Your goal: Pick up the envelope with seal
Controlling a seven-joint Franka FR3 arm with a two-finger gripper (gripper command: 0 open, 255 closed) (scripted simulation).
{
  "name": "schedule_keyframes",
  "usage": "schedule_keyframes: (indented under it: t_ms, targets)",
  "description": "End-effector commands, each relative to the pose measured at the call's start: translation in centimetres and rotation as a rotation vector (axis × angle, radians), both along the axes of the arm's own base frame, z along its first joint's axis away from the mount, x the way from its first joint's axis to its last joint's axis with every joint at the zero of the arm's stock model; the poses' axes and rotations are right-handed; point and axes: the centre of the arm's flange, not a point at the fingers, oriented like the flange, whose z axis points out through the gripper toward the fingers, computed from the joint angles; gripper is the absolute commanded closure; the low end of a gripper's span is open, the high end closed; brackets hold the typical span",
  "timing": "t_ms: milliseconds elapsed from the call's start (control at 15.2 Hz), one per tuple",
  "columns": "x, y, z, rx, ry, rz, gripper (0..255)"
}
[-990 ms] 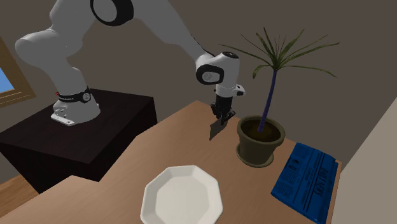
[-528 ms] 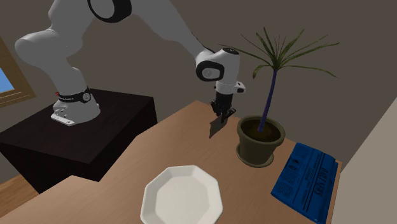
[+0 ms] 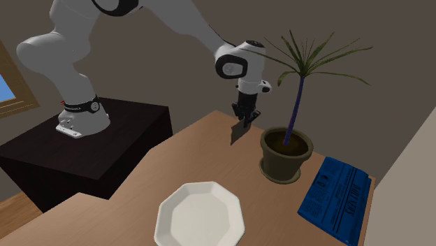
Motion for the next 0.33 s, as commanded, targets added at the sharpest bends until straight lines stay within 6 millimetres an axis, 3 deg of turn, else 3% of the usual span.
schedule_keyframes:
  t_ms: [0, 264]
  targets:
    - [-0.1, 0.0, 1.2, 0.000, 0.000, 0.000, 255]
    - [-0.1, 0.0, 2.3, 0.000, 0.000, 0.000, 255]
